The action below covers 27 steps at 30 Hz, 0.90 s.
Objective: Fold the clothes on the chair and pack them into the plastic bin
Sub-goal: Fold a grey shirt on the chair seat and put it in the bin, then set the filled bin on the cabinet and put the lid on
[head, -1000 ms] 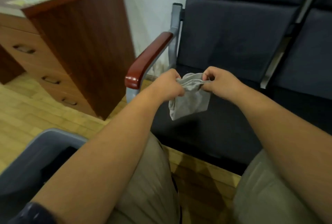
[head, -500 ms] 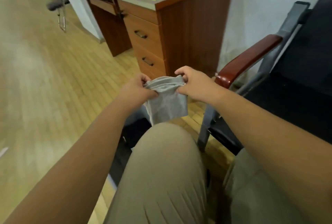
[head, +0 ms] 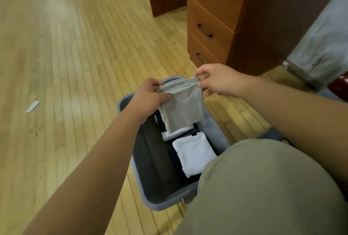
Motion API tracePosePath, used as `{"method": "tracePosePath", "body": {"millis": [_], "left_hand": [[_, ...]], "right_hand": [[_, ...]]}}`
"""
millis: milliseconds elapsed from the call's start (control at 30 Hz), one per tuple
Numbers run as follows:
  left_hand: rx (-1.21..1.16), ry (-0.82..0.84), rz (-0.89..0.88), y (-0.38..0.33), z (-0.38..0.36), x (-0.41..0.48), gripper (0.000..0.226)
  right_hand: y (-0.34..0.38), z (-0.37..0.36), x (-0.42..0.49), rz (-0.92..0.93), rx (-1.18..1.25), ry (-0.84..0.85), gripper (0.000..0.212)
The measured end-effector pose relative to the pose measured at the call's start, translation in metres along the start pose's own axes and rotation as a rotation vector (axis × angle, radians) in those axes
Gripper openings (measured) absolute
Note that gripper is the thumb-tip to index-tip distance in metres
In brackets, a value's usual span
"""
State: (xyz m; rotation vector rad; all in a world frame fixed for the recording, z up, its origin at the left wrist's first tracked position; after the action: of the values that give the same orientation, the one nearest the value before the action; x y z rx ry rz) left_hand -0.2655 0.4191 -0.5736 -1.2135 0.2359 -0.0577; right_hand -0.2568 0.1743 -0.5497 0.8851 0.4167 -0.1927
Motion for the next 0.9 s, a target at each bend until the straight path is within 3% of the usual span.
{"method": "tracePosePath", "body": {"millis": [167, 267, 367, 467, 533, 633, 733, 900], "left_hand": [[0.017, -0.01, 0.064, 0.026, 0.01, 0.032, 0.047], [0.29, -0.017, 0.14, 0.044, 0.017, 0.047, 0.053], [0.433, -0.119, 0.243, 0.077, 0.029, 0.049, 0.032], [0.559, -0.167, 0.312, 0.115, 0.042, 0.032, 0.042], [0.685, -0.192, 0.376, 0.139, 0.047, 0.008, 0.052], [0.757, -0.243, 0.523, 0.176, 0.053, -0.04, 0.062], [0.609, -0.193, 0.642, 0.21, 0.052, -0.076, 0.038], [0.456, -0.201, 0.564, 0.212, 0.067, -0.087, 0.012]], "right_hand": [[-0.006, -0.025, 0.051, -0.044, -0.005, 0.016, 0.038], [-0.021, -0.036, 0.076, -0.112, -0.085, -0.018, 0.062], [-0.054, -0.049, 0.085, -0.205, -0.179, -0.056, 0.065], [-0.096, -0.061, 0.082, -0.296, -0.218, -0.048, 0.065], [-0.121, -0.069, 0.077, -0.368, -0.248, 0.007, 0.058], [-0.142, -0.084, 0.062, -0.367, -0.309, 0.07, 0.026], [-0.158, -0.096, 0.055, -0.326, -0.305, 0.022, 0.023], [-0.165, -0.091, 0.055, -0.395, -0.195, -0.05, 0.015]]}}
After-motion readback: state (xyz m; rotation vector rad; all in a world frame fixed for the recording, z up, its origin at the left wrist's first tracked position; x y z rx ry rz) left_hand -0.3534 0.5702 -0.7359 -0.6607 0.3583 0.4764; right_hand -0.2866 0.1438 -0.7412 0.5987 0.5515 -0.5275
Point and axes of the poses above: each hand's wrist, its own x-axis towards the middle knuckle, its own z-axis out of the back of the hand, y = z × x, the point moved 5 cm from there along x, towards the middle knuckle, and after that the axes turned 10 degrees about -z, right-handed, at the moved point
